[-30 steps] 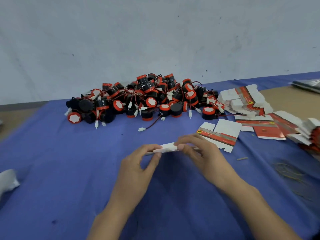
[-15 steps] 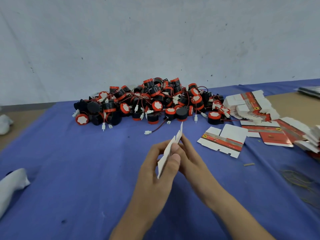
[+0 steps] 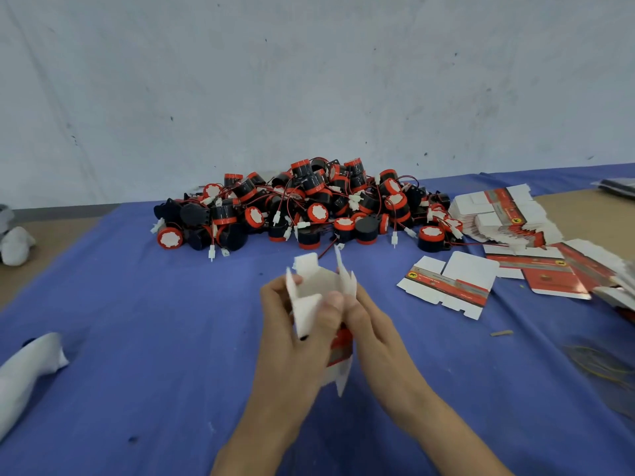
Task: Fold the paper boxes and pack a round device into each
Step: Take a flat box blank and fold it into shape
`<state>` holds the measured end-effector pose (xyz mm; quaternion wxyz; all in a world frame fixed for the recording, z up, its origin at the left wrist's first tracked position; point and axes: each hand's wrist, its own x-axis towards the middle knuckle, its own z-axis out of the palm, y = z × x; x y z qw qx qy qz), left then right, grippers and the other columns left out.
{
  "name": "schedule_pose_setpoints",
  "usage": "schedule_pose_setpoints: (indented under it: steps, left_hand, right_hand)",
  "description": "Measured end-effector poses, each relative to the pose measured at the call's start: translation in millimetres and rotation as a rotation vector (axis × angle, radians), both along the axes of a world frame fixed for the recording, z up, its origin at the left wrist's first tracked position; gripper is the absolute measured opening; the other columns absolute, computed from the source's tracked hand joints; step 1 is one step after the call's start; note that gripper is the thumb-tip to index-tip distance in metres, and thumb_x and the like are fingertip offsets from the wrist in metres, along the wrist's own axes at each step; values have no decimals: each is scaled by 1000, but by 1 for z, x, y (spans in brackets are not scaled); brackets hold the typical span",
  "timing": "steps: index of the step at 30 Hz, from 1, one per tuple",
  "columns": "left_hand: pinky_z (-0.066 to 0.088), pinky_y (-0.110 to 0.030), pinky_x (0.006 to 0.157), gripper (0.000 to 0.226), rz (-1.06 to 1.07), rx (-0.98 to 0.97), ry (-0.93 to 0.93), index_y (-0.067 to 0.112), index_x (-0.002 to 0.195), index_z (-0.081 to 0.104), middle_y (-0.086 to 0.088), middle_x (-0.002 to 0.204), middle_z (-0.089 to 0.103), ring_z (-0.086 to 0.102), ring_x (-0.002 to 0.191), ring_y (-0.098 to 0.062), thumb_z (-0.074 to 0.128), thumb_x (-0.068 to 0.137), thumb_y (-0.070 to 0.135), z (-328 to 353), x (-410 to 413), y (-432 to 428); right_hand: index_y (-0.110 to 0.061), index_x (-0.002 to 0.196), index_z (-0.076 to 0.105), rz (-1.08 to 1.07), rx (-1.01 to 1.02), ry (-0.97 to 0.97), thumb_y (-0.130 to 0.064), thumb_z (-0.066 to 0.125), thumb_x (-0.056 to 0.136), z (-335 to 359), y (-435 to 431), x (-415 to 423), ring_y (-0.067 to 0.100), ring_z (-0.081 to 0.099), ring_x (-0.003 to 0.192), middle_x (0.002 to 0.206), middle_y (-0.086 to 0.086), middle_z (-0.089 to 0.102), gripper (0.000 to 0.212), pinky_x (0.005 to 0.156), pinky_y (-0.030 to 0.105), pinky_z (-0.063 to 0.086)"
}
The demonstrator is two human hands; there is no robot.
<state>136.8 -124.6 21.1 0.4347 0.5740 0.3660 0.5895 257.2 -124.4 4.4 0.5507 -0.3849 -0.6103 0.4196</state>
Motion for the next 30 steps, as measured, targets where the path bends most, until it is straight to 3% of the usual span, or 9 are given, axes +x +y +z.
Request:
schedule_pose_setpoints:
  steps: [3,6,9,12,18,24,27,30]
  left_hand:
    - [54,-15,64,61,46,-49,-43,42,113,49,20,99,68,69,88,-1,53,65,80,5,-10,7]
    - [55,-14,64,68,3,-75,-69,45,119,55,21,102,71,70,91,-1,43,70,90,7,-12,6]
    - [60,-25,70,83,-90,-135,-122,49,124,59,13,116,71,71,100,-9,43,59,98,6,-8,3]
    - [59,-23,68,82,-134,-166,-208,42,126,61,5,120,71,71,102,-13,44,61,89,5,-2,1]
    - [57,-21,76,73,-176,-146,-233,46,130,59,10,124,68,67,112,-12,42,72,87,3,0,0]
    - [59,-30,81,63,-160,-92,-139,57,133,48,8,125,67,68,111,-14,40,77,84,0,-6,4]
    - [58,-37,85,56,-165,-68,-129,60,134,43,10,127,66,68,111,-16,46,81,76,1,-14,8]
    - [57,-43,86,48,-232,-91,-103,47,133,52,4,121,69,69,109,-20,52,87,60,1,-21,10]
  right_hand:
    - [-59,146,32,-17,79,-85,-75,38,94,-2,-9,-12,-3,39,140,150,-26,40,55,106,13,39]
    - [-57,151,21,-133,193,-221,-70,34,98,-3,-10,-16,-6,19,148,160,-29,15,56,107,4,26]
    - [-50,147,31,-191,256,-229,-69,41,96,-4,-9,-13,5,29,147,158,-25,27,56,113,22,36]
    - [-53,137,37,-190,203,-190,-75,46,90,-4,-11,-16,17,50,133,144,-20,45,53,103,42,49]
    - [-50,128,47,-331,330,-312,-69,41,96,0,-10,-15,18,48,133,138,-22,46,37,101,37,49]
    - [-35,99,56,-333,334,-285,-68,41,96,1,-8,-18,21,55,118,131,-16,48,37,87,30,51]
    - [-36,104,57,-300,326,-237,-68,44,95,2,-7,-18,17,53,125,140,-15,41,36,88,27,53]
    - [-48,125,47,-287,315,-206,-60,50,93,4,-7,-17,10,44,136,149,-19,33,34,95,17,48]
